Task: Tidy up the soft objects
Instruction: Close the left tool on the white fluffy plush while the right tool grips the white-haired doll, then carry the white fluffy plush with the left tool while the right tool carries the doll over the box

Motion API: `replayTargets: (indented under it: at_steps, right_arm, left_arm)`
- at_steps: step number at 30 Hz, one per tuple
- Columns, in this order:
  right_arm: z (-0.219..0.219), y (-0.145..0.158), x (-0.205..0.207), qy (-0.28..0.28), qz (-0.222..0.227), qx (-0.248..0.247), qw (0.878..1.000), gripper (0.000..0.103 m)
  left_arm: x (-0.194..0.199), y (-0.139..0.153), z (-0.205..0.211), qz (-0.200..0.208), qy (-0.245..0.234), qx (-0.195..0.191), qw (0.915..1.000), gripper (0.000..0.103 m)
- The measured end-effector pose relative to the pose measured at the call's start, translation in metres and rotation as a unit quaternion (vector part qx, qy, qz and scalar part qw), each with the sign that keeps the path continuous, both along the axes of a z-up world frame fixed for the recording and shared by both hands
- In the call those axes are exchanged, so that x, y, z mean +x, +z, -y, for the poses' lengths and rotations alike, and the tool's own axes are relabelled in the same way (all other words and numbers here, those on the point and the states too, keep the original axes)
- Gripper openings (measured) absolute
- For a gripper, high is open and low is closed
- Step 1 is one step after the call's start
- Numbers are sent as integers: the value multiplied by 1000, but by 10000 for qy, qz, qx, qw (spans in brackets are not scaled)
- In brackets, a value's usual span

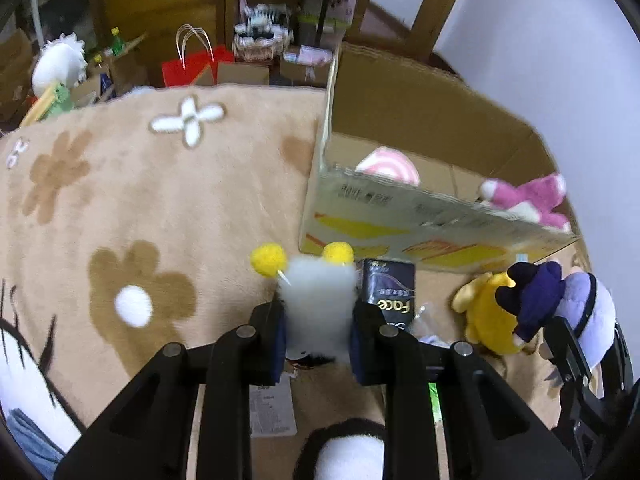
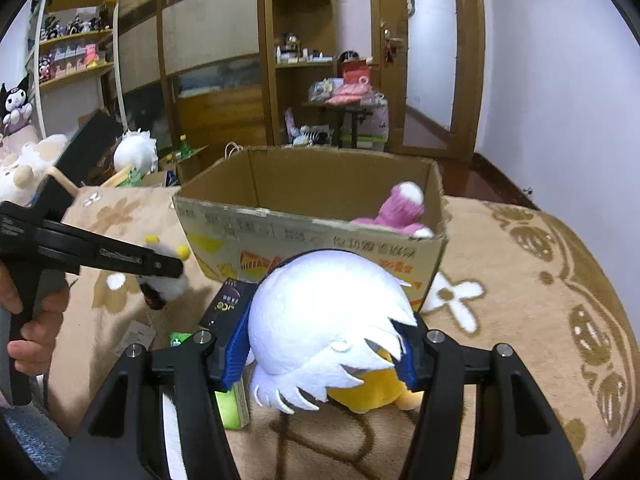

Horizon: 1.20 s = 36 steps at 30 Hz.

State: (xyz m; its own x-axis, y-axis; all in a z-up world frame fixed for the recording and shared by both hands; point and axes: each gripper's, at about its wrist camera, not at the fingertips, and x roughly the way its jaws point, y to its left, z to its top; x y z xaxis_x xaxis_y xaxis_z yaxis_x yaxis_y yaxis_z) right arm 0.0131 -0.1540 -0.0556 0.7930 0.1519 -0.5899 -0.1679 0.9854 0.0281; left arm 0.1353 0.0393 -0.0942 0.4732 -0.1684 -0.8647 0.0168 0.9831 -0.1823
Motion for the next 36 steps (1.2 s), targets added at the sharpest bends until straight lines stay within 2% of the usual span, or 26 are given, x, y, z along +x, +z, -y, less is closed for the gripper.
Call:
replayTargets:
  at_steps: [3,8,16,20,23,30,36]
  right_arm:
    - [2,11,-7,-33,157,0,9999,62]
    - [6,30,-17,-89,422,61,9991,62]
    - [18,65,-26,-164,900,224,9956,62]
    - [25,81,-23,-229,1070,427,9931,62]
    - [26,88,-19,-239,1180,444,9917,62]
    - [25,95,-1,-203,1286,405,9907,62]
    - [28,102,18,-156,1375,382,9896,62]
  left_arm:
    - [-22,24,2,481,-7,228,9986,23]
    - [-33,57,4,1147,-119,281,9929,23]
    - [-45,97,15,2147,-269,248,9760,23]
    - [-37,109,23,2366,-362,268,9705,23]
    - [-28,119,28,2498,-372,386,9668,23]
    - [-9,144,35,2770,-337,361,9596,24]
    - [10,152,46,2911,-399,423,9549,24]
